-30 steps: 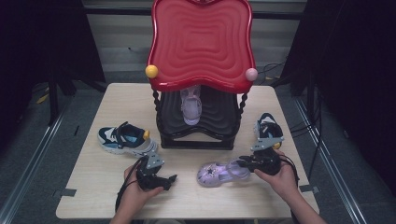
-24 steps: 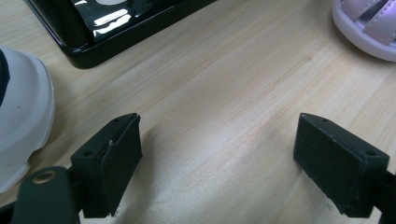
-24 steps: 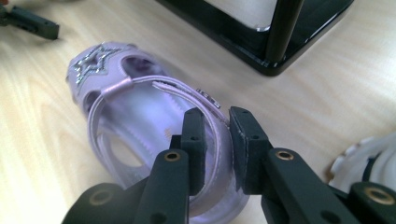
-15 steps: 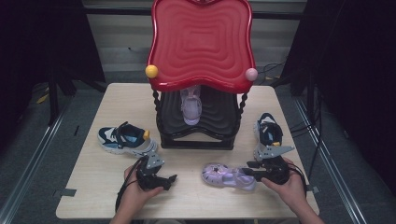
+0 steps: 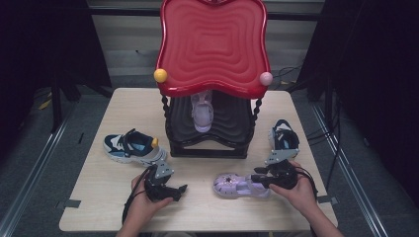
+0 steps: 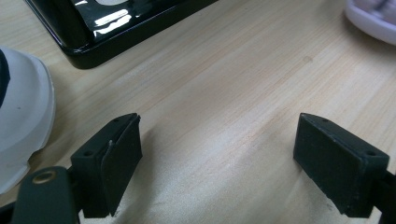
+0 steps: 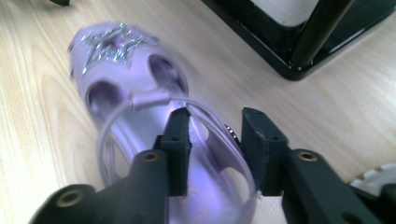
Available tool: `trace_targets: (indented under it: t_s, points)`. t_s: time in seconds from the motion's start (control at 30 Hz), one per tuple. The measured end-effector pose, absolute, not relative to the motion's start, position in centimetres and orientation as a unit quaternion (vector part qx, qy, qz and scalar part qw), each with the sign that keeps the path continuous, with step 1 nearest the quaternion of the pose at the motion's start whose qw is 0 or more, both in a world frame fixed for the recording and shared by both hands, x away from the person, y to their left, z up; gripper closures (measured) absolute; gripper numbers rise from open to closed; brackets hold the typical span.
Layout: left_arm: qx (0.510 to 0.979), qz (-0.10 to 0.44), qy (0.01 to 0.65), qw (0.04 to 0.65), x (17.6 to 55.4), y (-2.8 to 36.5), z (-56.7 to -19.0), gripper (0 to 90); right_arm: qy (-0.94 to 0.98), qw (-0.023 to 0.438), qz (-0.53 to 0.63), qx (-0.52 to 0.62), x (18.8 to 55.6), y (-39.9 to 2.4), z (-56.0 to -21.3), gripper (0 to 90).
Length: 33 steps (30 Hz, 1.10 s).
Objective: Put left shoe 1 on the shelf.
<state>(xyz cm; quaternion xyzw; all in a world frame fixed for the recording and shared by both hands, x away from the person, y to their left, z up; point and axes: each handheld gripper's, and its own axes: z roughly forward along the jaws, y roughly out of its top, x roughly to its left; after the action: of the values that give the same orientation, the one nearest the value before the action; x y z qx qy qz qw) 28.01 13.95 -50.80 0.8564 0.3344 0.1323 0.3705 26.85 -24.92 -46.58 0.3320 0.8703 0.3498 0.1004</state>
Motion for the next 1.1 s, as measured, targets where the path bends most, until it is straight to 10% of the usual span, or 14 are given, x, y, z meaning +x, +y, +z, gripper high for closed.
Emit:
trace_targets:
  t_s: [0.63,1.1]
  points:
    - [0.857,0.134,0.331,0.371,28.1,14.0,-50.8,14.8,0.823,0.135,0.389,0.392,25.3,-25.3,-46.7,77.4]
    - [0.857,0.134,0.331,0.371,28.1,14.0,-50.8,14.8,0.818,0.137,0.412,0.378,24.3,-25.3,-47.1,60.2]
